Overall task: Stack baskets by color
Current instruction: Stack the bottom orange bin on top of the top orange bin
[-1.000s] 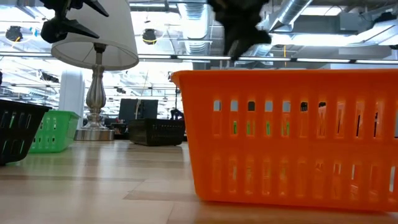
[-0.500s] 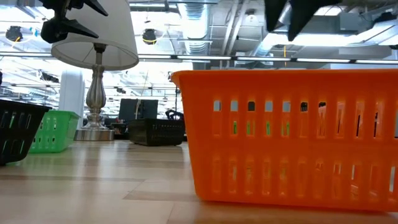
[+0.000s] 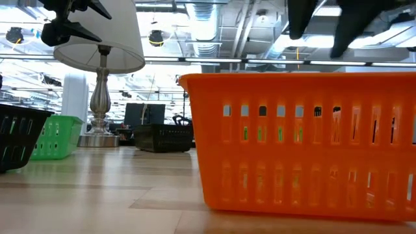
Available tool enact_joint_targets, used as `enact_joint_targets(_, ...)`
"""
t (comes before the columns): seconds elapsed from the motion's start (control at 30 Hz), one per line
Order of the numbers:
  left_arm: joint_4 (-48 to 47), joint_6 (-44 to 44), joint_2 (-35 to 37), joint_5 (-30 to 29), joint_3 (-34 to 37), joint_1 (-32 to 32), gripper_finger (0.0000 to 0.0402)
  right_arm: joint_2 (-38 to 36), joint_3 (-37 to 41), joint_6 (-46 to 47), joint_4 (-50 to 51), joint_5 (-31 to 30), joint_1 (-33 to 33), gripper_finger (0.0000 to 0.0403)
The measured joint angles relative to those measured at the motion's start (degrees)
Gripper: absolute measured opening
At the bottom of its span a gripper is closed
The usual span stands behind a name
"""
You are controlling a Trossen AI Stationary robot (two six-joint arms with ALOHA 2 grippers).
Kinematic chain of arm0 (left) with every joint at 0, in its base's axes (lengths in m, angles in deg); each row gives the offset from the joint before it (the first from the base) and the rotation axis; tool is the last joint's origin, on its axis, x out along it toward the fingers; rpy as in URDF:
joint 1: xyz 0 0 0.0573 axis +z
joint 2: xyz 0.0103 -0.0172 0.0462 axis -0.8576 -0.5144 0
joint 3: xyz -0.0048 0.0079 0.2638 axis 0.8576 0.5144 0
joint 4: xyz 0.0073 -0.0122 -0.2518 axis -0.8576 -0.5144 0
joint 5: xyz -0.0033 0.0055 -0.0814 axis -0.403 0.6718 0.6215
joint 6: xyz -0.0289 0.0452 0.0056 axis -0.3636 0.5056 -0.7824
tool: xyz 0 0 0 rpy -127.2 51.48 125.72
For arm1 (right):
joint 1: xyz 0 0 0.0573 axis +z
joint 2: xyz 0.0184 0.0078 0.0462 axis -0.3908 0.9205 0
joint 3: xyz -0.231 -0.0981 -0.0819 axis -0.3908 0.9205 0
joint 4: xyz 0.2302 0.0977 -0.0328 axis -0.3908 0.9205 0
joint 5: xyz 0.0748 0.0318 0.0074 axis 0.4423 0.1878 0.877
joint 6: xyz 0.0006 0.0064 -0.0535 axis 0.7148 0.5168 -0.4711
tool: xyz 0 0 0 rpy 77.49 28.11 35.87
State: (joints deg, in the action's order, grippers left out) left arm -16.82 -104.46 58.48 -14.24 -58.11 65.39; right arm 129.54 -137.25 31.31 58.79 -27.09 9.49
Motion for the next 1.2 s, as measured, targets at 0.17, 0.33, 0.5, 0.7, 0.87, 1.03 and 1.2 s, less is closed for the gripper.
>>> enact_joint_targets(0.17, 0.02, 1.31, -0.34, 0.97, 0.00, 0.01, 0.0251, 2.51, -0.09, 8.69, -3.58, -1.12, 1.07, 0.0250)
enact_joint_targets(0.33, 0.02, 3.36, -0.34, 1.91, 0.00, 0.00, 0.0251, 3.69, -0.10, 11.50, -4.61, -0.46, 1.12, 0.0250)
enact_joint_targets(0.5, 0.04, 4.37, -0.31, 1.94, 0.00, 0.00, 0.0251, 4.94, -0.09, 12.68, -5.40, 2.51, 1.35, 0.0250)
enact_joint_targets(0.7, 0.04, 4.34, -0.34, 1.91, 0.00, 0.01, 0.0251, 5.15, -0.07, 14.82, -5.03, 2.84, 2.63, 0.0250)
enact_joint_targets(0.87, 0.04, 3.30, -0.34, 1.91, 0.00, 0.00, 0.0251, 5.17, -0.07, 14.96, -3.79, 2.75, 3.26, 0.0249)
enact_joint_targets(1.03, 0.06, 3.23, -0.34, 1.81, 0.00, 0.00, 0.0251, 5.12, 1.37, 14.96, -4.96, 2.34, 3.55, 0.0249)
enact_joint_targets(1.2, 0.25, 3.21, -0.34, 1.48, 0.00, 0.00, 0.0251, 5.17, 3.05, 14.94, -7.14, 2.40, 3.84, 0.0249)
